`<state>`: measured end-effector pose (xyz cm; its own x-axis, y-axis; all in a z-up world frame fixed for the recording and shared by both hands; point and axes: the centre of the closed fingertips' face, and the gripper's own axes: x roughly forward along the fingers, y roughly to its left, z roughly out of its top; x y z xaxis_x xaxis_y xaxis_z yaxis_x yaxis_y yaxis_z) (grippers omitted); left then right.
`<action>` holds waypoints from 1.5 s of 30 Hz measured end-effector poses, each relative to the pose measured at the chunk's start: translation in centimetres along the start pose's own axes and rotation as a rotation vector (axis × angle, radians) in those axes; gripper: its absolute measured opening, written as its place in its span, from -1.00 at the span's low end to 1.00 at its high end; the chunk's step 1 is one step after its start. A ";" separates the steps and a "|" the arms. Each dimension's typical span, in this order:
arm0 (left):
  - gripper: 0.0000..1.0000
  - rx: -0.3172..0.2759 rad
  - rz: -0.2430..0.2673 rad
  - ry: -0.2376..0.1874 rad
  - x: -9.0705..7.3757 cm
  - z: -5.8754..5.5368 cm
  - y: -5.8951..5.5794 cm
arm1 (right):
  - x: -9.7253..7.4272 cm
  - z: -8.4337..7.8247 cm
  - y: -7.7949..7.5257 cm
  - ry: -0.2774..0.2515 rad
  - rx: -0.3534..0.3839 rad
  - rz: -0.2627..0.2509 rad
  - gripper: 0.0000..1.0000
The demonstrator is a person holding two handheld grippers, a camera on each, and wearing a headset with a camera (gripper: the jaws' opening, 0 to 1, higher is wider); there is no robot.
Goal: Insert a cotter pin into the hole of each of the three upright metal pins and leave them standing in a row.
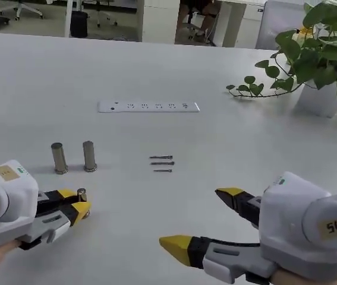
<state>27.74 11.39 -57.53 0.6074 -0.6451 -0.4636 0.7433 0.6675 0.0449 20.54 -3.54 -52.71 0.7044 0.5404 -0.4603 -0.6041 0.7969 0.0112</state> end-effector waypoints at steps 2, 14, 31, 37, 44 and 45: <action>-0.88 -0.001 0.001 -0.002 0.1 0.0 0.0 | 0.0 -0.1 0.0 0.003 -0.002 0.000 0.52; -0.87 0.003 0.018 0.006 0.4 0.1 0.0 | 0.0 -0.2 0.0 0.008 -0.004 0.002 0.49; -0.28 -0.092 0.059 0.012 -0.6 0.5 0.2 | 0.6 0.5 -1.5 0.038 -0.081 0.032 0.34; -0.07 -0.098 0.076 0.026 -2.0 0.4 0.0 | 1.7 1.1 -3.0 0.082 -0.099 0.055 0.25; 0.18 -0.203 0.117 0.005 -3.3 0.9 0.4 | 3.4 1.7 -4.5 0.132 -0.139 0.095 0.12; 0.21 -0.198 0.129 0.020 -3.5 0.7 0.6 | 3.7 1.7 -4.8 0.145 -0.158 0.099 0.08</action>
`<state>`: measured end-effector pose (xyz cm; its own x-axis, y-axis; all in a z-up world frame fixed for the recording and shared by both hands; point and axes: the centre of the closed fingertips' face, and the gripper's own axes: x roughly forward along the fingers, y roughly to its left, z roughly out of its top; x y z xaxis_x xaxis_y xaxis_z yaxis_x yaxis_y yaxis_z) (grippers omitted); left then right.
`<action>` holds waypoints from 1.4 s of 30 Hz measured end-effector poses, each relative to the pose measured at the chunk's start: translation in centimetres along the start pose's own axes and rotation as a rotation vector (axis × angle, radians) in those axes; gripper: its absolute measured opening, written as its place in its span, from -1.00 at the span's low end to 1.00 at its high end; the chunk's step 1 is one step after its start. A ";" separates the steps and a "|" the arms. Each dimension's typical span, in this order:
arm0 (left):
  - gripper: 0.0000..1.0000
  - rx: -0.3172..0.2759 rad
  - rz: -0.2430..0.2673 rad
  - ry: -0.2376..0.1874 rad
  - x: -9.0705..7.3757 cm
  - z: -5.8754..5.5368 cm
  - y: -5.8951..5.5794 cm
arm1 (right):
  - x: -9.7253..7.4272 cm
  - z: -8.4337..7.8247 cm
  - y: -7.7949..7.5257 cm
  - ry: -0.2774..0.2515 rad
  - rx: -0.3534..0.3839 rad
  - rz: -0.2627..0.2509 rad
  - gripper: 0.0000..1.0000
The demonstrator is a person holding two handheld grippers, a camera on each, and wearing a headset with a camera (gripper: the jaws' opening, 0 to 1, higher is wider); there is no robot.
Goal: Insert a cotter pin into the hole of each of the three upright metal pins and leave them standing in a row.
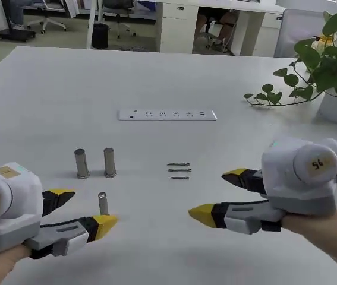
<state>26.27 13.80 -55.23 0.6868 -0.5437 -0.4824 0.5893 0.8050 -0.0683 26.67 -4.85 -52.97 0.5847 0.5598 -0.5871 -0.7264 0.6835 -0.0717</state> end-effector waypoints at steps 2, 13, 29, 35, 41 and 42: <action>0.26 -0.013 0.002 -0.011 -0.3 0.2 0.0 | 0.6 -0.1 -0.5 0.020 -0.011 0.007 0.01; 0.62 -0.007 0.035 0.013 -2.1 -0.3 -0.3 | 3.9 0.1 -2.8 0.112 -0.101 0.069 -0.27; 0.84 0.020 0.092 -0.009 -4.1 -0.1 -0.6 | 7.7 -0.2 -4.7 0.205 -0.140 0.161 -0.57; 0.86 0.030 0.105 0.002 -4.4 -0.5 -0.6 | 8.7 -1.1 -4.8 0.266 -0.186 0.193 -0.64; 0.84 0.033 0.108 0.010 -4.5 -0.9 -0.5 | 9.7 -1.4 -4.9 0.301 -0.210 0.215 -0.75; 0.84 0.033 0.109 0.009 -4.5 -0.8 -0.4 | 9.8 -1.6 -4.8 0.310 -0.197 0.219 -0.78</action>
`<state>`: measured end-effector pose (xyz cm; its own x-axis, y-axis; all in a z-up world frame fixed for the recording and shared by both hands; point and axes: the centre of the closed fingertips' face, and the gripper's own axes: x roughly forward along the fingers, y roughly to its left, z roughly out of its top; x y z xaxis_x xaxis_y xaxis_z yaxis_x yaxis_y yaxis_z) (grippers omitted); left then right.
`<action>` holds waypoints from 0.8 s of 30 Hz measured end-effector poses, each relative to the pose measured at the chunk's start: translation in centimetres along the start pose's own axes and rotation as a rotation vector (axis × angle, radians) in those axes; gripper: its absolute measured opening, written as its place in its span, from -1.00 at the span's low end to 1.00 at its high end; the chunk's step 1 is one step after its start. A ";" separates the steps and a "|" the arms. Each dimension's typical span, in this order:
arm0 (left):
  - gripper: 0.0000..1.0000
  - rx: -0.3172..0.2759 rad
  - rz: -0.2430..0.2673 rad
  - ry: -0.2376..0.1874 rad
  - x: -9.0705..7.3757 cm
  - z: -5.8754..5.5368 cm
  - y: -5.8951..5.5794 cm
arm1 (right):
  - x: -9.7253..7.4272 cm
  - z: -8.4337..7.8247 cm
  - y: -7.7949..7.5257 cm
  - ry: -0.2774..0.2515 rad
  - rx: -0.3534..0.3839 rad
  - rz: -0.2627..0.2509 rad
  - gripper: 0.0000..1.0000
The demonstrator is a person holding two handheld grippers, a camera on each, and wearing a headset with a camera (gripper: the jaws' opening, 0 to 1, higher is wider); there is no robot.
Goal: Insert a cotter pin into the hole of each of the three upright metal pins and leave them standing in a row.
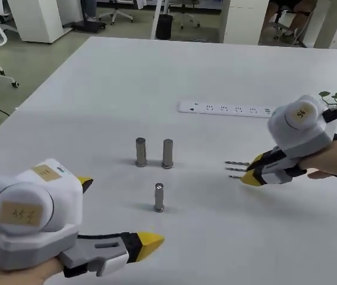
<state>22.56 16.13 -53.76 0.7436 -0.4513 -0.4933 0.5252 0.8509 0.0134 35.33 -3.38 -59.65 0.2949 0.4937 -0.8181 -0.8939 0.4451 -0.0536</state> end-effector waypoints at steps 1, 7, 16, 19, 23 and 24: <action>0.84 0.000 0.000 0.000 0.0 0.0 0.0 | 0.2 -0.1 0.1 0.010 0.004 0.010 -0.80; 0.82 -0.001 0.000 0.007 -0.1 -0.2 0.2 | 0.8 -0.6 -0.1 0.066 -0.038 0.013 -0.84; 0.79 0.001 -0.005 0.018 -0.2 -0.5 0.1 | 0.9 -0.8 -0.2 0.153 -0.090 0.060 -0.90; 0.77 0.001 -0.007 0.018 -0.2 -0.5 -0.1 | 0.9 -0.8 -0.1 0.175 -0.106 0.071 -0.91; 0.76 0.004 -0.008 0.027 -0.3 -0.8 -0.2 | 0.9 -0.9 0.2 0.193 -0.147 0.085 -0.97; 0.76 0.003 -0.009 0.028 -0.3 -0.8 -0.2 | 0.9 -0.9 0.3 0.196 -0.147 0.083 -1.00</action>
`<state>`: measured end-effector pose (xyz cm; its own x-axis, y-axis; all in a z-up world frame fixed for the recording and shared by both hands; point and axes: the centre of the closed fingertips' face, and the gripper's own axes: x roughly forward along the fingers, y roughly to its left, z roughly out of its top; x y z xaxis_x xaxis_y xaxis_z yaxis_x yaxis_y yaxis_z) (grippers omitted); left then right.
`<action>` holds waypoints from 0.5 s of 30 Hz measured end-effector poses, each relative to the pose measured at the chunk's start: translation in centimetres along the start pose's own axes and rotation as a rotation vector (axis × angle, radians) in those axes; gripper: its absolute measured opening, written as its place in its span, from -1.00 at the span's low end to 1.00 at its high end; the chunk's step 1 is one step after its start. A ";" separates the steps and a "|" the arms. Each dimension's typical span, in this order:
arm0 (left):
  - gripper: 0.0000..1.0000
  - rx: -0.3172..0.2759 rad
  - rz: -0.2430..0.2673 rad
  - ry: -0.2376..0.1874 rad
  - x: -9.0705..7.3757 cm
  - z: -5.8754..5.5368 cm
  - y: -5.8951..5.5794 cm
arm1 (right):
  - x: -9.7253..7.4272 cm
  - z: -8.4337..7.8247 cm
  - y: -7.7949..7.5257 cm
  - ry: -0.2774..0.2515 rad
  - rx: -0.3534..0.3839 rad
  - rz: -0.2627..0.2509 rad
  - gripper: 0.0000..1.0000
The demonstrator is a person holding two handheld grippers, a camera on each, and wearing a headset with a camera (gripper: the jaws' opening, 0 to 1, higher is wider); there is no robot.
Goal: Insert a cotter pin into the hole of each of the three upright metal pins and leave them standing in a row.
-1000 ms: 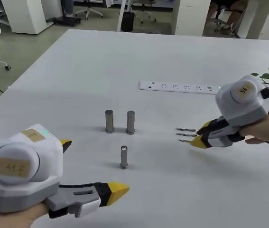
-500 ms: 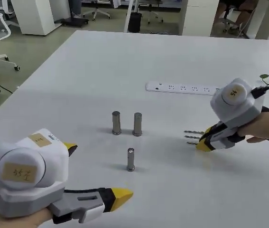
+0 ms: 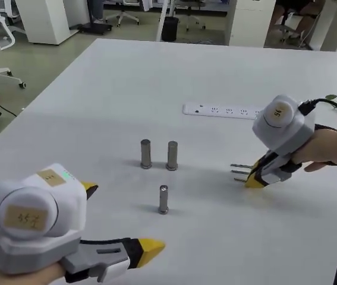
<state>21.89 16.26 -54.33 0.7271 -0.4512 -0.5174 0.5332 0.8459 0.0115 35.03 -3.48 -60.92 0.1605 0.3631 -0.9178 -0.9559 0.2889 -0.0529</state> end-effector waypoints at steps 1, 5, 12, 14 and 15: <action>0.76 -0.006 -0.006 -0.002 0.0 0.0 -0.1 | 0.0 -0.1 0.0 0.009 -0.004 -0.015 -1.00; 0.76 -0.005 -0.008 -0.003 -0.1 0.0 -0.1 | 0.1 -0.3 -0.3 0.017 -0.029 -0.025 -1.00; 0.73 -0.002 -0.005 -0.001 -0.3 0.0 -0.1 | 0.0 -0.3 -0.2 0.004 -0.057 -0.039 -1.00; 0.70 -0.010 -0.013 -0.012 -0.2 0.2 -0.2 | 0.0 -0.3 0.0 -0.006 -0.055 -0.030 -1.00; 0.70 -0.012 -0.018 -0.010 -0.2 0.1 -0.3 | -0.1 -0.2 0.2 -0.020 -0.058 -0.022 -1.00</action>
<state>21.66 16.07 -54.12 0.7219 -0.4688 -0.5090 0.5407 0.8412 -0.0079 34.81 -3.66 -60.97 0.1859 0.3745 -0.9084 -0.9646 0.2455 -0.0962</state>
